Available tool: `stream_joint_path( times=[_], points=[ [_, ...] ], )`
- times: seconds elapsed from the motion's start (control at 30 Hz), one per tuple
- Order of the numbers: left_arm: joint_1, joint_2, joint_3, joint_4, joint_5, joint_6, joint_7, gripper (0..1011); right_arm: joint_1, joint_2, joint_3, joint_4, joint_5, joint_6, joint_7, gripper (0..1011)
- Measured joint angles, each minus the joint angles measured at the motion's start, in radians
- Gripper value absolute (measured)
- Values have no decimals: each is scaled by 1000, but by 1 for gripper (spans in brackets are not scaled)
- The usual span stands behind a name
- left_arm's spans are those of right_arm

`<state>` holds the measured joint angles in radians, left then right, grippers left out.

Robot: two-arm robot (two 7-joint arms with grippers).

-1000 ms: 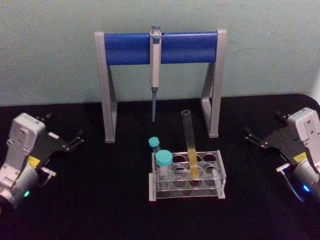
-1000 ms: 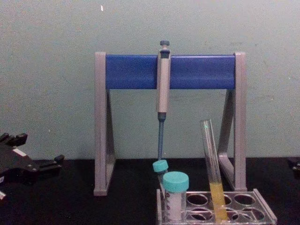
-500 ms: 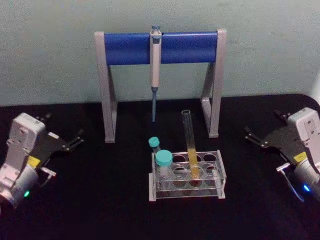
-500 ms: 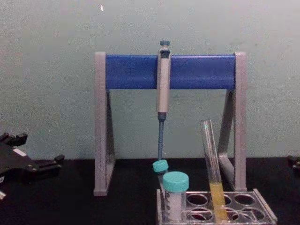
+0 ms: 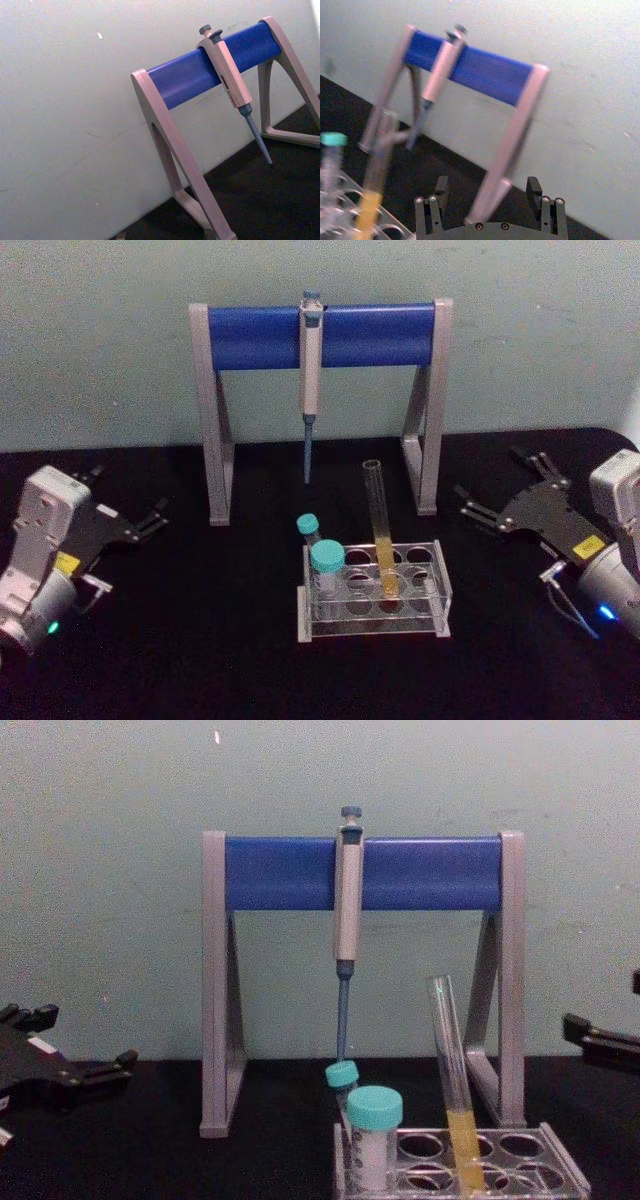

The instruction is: Pick up the test tube from the test tube rack, shake it, then place it back into the test tube rack.

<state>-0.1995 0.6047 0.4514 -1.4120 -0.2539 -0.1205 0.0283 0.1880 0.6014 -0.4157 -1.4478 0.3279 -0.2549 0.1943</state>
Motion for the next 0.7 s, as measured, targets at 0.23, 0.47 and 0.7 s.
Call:
stream_joint_path(
  times=[0.23, 0.47, 0.7],
  points=[
    [0, 0, 0, 0, 0, 0, 0, 1001, 25, -20, -18, -7, 34, -34, 126, 1000],
    [0, 0, 0, 0, 0, 0, 0, 1001, 50, -45, -32, 13, 61, -48, 218, 1000],
    [0, 0, 0, 0, 0, 0, 0, 1001, 94, -77, -44, 58, 79, -22, 288, 1000]
  ],
)
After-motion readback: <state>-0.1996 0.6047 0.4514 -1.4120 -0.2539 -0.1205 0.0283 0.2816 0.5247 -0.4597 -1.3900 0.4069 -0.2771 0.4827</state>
